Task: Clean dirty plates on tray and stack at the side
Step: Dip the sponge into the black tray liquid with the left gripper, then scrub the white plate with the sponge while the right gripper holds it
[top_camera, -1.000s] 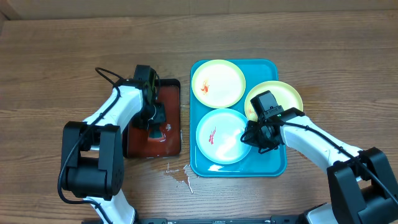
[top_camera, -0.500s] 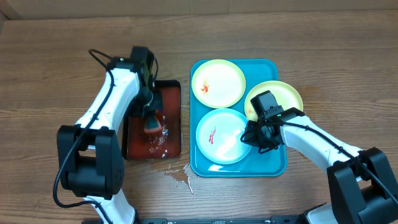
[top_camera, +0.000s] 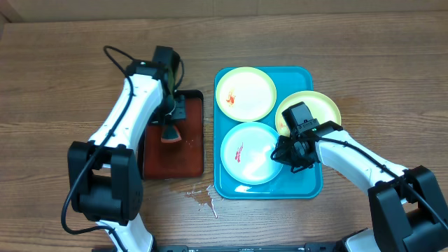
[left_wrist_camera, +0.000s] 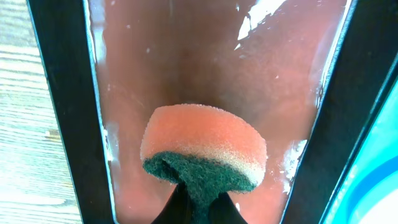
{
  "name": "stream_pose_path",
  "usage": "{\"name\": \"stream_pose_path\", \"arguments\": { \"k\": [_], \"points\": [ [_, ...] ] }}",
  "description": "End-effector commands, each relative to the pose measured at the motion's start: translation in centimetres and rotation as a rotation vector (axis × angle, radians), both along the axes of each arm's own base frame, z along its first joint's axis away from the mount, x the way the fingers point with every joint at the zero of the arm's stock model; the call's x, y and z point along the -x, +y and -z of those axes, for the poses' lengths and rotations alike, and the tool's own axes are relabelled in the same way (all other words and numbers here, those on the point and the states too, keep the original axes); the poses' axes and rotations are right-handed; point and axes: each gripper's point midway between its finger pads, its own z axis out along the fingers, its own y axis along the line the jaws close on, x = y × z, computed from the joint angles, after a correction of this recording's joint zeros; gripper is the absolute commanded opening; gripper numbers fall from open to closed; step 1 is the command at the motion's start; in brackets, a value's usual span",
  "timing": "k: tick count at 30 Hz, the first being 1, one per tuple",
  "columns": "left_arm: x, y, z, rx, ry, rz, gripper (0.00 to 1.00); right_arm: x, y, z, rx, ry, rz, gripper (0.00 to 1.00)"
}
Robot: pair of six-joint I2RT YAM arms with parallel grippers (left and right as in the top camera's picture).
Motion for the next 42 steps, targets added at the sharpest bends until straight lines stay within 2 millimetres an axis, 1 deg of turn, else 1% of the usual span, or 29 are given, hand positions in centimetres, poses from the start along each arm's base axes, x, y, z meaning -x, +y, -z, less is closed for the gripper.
{"name": "stream_pose_path", "arguments": {
  "k": [1, 5, 7, 9, 12, 13, 15, 17, 18, 19, 22, 25, 28, 29, 31, 35, 37, 40, 42],
  "points": [
    [-0.2, -0.3, -0.1, -0.058, -0.017, 0.046, 0.04, 0.1, -1.6, 0.9, 0.085, 0.001, 0.024, 0.04],
    [0.2, -1.8, -0.4, -0.005, -0.001, 0.068, 0.04, 0.1, -1.6, 0.9, 0.085, 0.001, 0.023, 0.04],
    [0.3, -2.6, -1.2, 0.038, 0.01, 0.07, 0.04, 0.1, -1.6, 0.9, 0.086, 0.002, 0.023, 0.04],
    [0.1, -3.7, -2.7, 0.099, 0.008, 0.072, 0.04, 0.1, -1.6, 0.9, 0.086, 0.002, 0.023, 0.04],
    [-0.3, -6.9, -5.0, 0.243, -0.009, 0.101, 0.04, 0.1, -1.6, 0.9, 0.085, 0.001, 0.023, 0.04],
    [-0.3, -8.4, -5.6, 0.291, -0.016, 0.122, 0.04, 0.1, -1.6, 0.9, 0.085, 0.001, 0.023, 0.04],
    [-0.3, -11.0, -6.0, 0.347, -0.035, 0.169, 0.04, 0.1, -1.6, 0.9, 0.085, 0.001, 0.024, 0.04],
    [0.0, -13.0, -5.7, 0.356, -0.047, 0.214, 0.04, 0.1, -1.6, 0.9, 0.085, 0.001, 0.024, 0.04],
    [0.3, -14.3, -5.2, 0.353, -0.051, 0.233, 0.04, 0.1, -1.6, 0.9, 0.085, 0.001, 0.023, 0.04],
    [0.5, -15.1, -4.8, 0.347, -0.055, 0.238, 0.04, 0.1, -1.6, 0.9, 0.085, 0.001, 0.024, 0.04],
    [1.6, -18.3, -2.7, 0.344, -0.067, 0.25, 0.04, 0.1, -1.6, 0.9, 0.085, 0.001, 0.024, 0.04],
    [2.6, -20.7, -0.7, 0.341, -0.063, 0.262, 0.04, 0.1, -1.6, 0.9, 0.085, 0.001, 0.023, 0.04],
    [2.9, -21.4, 1.4, 0.266, -0.062, 0.27, 0.04, 0.1, -1.6, 0.9, 0.085, 0.002, 0.024, 0.04],
    [2.9, -21.3, 2.4, 0.222, -0.065, 0.279, 0.04, 0.1, -1.6, 0.9, 0.085, 0.001, 0.024, 0.04],
    [3.0, -21.2, 3.5, 0.184, -0.057, 0.286, 0.04, 0.1, -1.6, 0.9, 0.085, 0.001, 0.024, 0.04],
    [3.5, -20.3, 6.3, 0.121, 0.003, 0.282, 0.04, 0.1, -1.6, 0.9, 0.085, 0.002, 0.024, 0.04],
    [3.4, -19.8, 6.7, 0.112, 0.031, 0.262, 0.04, 0.1, -1.6, 0.9, 0.085, 0.002, 0.024, 0.04],
    [2.5, -16.6, 5.9, -0.029, 0.014, 0.227, 0.04, 0.1, -1.6, 0.9, 0.086, 0.004, 0.024, 0.04],
    [2.3, -15.6, 5.8, -0.064, 0.014, 0.22, 0.04, 0.1, -1.6, 0.9, 0.086, 0.003, 0.024, 0.04]
  ]
}}
